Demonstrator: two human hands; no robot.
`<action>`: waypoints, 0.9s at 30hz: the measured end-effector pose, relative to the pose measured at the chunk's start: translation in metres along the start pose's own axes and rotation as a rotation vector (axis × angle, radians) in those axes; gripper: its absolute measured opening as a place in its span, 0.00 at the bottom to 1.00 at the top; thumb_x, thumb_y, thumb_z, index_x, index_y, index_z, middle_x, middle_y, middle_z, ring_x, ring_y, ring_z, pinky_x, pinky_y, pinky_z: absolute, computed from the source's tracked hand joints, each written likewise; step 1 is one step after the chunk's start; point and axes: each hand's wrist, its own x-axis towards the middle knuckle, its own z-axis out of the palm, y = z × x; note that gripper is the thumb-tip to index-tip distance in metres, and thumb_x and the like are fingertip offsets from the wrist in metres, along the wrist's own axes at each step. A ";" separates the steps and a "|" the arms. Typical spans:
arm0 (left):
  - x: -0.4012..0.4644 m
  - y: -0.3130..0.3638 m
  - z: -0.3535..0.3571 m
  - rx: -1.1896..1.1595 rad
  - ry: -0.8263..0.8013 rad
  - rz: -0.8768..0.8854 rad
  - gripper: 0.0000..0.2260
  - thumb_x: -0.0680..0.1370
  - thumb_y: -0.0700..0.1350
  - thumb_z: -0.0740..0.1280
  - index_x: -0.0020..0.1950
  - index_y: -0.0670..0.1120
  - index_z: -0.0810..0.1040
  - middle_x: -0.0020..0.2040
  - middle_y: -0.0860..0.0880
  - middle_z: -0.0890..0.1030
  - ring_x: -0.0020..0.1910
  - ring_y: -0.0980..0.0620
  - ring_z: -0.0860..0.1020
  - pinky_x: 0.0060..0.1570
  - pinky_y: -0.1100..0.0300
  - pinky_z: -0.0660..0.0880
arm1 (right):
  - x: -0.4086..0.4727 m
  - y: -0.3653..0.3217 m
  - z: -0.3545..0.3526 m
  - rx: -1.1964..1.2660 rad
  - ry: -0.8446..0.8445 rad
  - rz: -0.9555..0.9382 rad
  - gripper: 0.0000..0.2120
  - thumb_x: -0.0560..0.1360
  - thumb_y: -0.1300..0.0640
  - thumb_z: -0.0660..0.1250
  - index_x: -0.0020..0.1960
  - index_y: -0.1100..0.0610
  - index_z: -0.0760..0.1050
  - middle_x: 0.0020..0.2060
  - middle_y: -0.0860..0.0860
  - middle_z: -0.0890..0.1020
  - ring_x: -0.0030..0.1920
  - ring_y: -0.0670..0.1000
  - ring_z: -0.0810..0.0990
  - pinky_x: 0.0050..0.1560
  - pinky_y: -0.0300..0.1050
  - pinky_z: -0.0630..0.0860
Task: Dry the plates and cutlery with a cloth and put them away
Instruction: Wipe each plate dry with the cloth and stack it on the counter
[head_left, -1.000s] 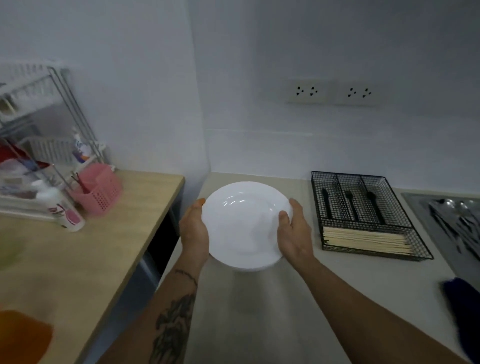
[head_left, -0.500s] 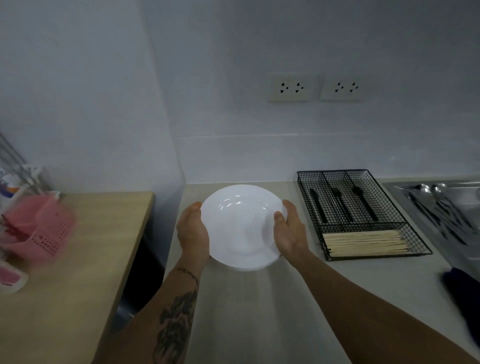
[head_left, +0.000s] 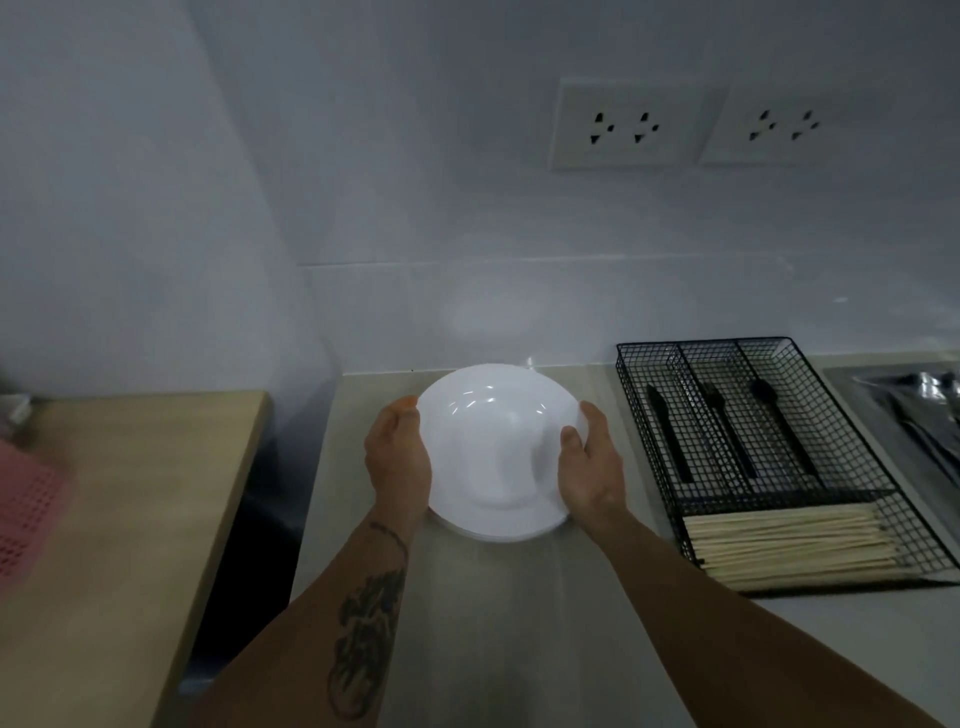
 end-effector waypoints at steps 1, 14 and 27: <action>0.003 -0.002 0.001 0.002 -0.007 0.001 0.09 0.79 0.46 0.64 0.54 0.48 0.84 0.51 0.50 0.84 0.53 0.46 0.80 0.57 0.50 0.77 | 0.003 0.000 0.002 -0.006 0.007 -0.010 0.23 0.81 0.52 0.55 0.75 0.46 0.58 0.66 0.54 0.73 0.65 0.57 0.71 0.67 0.57 0.68; 0.017 0.013 0.002 0.079 -0.069 -0.015 0.15 0.77 0.48 0.65 0.62 0.47 0.81 0.57 0.48 0.82 0.57 0.44 0.79 0.62 0.47 0.75 | 0.022 -0.013 -0.006 -0.006 -0.180 -0.017 0.25 0.81 0.50 0.56 0.77 0.47 0.54 0.69 0.55 0.69 0.68 0.57 0.69 0.67 0.51 0.65; -0.078 0.046 -0.033 0.120 -0.108 0.066 0.16 0.79 0.42 0.64 0.67 0.46 0.75 0.61 0.48 0.77 0.56 0.48 0.74 0.56 0.56 0.69 | -0.056 -0.008 -0.076 -0.078 -0.189 -0.020 0.30 0.79 0.51 0.59 0.78 0.51 0.51 0.75 0.55 0.63 0.73 0.57 0.63 0.71 0.54 0.62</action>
